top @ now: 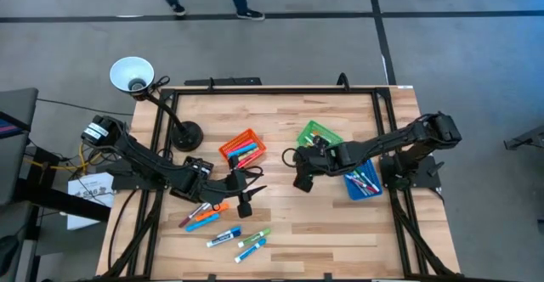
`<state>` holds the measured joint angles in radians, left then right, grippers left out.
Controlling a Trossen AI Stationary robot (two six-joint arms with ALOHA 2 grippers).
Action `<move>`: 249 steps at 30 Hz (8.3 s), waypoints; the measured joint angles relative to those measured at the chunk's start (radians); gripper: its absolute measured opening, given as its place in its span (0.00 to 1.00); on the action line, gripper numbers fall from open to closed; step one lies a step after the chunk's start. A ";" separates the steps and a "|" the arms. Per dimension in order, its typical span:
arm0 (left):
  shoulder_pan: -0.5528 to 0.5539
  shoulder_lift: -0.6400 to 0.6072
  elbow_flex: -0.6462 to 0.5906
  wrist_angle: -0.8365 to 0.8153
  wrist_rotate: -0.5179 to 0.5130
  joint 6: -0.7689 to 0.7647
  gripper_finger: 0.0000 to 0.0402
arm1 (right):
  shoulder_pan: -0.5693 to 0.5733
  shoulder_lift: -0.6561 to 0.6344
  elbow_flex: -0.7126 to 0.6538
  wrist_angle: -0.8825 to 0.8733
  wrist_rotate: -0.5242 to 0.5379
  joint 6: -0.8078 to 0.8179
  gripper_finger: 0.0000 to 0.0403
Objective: Pick & Place Markers
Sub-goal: Put the green marker pen into the black bin, then put the dark blue marker pen into the black bin
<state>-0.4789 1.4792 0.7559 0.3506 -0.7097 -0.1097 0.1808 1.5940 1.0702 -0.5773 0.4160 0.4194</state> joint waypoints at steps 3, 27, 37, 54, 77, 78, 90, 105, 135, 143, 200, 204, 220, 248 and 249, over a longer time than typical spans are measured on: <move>0.000 0.000 0.000 0.007 0.000 0.000 0.41 | 0.012 0.010 0.001 0.132 -0.068 -0.085 0.41; 0.042 -0.001 0.000 0.095 0.000 -0.082 0.41 | 0.179 0.418 0.045 0.823 -0.548 -0.524 0.30; 0.042 0.000 0.000 0.092 0.000 -0.082 0.41 | 0.177 0.486 0.048 0.909 -0.618 -0.523 0.33; 0.042 0.000 0.000 0.092 0.000 -0.082 0.41 | 0.177 0.489 0.047 0.907 -0.650 -0.533 0.45; 0.041 0.000 0.000 0.092 0.000 -0.082 0.41 | 0.132 0.662 0.053 1.125 -0.749 -0.556 0.43; 0.041 0.000 0.000 0.092 0.000 -0.082 0.41 | 0.124 0.663 0.054 1.120 -0.749 -0.548 0.42; 0.041 0.000 0.000 0.091 0.000 -0.082 0.39 | 0.085 0.619 0.051 1.055 -0.743 -0.494 0.12; 0.067 0.000 -0.001 0.069 0.117 -0.056 0.37 | 0.066 0.144 0.047 0.288 -0.122 -0.524 0.15; 0.183 0.132 0.000 0.000 0.287 -0.029 0.36 | 0.106 0.063 0.048 0.310 -0.072 -0.532 0.17; 0.183 0.131 0.000 0.003 0.291 -0.029 0.34 | 0.106 0.063 0.048 0.308 -0.073 -0.499 0.17; 0.014 -0.403 -0.208 -1.323 0.406 -1.339 0.20 | 0.106 0.063 0.049 0.247 -0.075 -0.339 0.62; 0.014 -0.404 -0.214 -1.316 0.402 -1.339 0.20 | 0.106 0.063 0.049 0.252 -0.075 -0.339 0.62; 0.022 -0.405 -0.214 -1.311 0.414 -1.336 0.22 | 0.106 0.063 0.049 0.274 -0.076 -0.339 0.62; -0.112 -0.234 -0.108 -0.416 0.355 -0.808 0.25 | 0.091 0.063 0.049 0.336 -0.079 -0.427 0.62; -0.127 -0.201 -0.108 -0.406 0.359 -0.811 0.25 | 0.091 0.063 0.049 0.332 -0.079 -0.427 0.62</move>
<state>-0.6055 1.2778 0.6479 -0.0553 -0.3506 -0.9207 0.2722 1.6566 1.1191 -0.2455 0.3374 -0.0078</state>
